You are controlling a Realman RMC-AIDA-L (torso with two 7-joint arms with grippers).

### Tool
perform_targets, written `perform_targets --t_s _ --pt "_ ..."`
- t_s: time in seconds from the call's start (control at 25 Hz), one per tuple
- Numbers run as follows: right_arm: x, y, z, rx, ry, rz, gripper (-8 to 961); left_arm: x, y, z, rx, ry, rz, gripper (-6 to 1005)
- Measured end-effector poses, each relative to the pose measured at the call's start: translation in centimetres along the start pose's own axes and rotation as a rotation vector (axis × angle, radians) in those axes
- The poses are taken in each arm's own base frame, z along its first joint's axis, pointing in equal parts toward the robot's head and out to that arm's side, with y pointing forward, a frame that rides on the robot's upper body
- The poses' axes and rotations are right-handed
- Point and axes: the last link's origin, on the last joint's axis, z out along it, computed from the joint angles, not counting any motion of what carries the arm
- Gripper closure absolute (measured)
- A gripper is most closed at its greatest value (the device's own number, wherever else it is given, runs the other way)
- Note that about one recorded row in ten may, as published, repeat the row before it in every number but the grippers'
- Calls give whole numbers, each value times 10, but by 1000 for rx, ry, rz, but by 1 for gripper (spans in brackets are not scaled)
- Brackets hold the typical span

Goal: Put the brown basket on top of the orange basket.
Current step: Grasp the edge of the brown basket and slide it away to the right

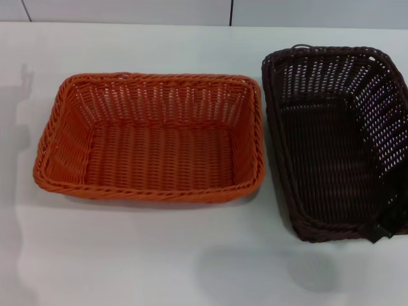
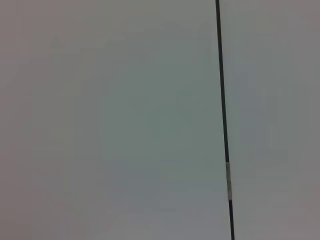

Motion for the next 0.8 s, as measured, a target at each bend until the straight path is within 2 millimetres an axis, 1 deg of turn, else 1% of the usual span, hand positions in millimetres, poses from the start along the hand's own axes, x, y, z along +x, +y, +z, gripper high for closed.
perform_targets --t_s 0.12,0.28,0.48,0.8 --pt "-2 -1 10 -2 35 3 158 0 0 0 0 0 0 232" --pt "-4 -7 24 47 87 12 162 -1 0 0 1 -3 1 233" --pt "-9 -14 38 76 97 17 167 -2 -1 -1 2 -7 3 233" --pt "-13 -13 59 77 160 -27 174 -1 -5 0 16 -5 -2 233"
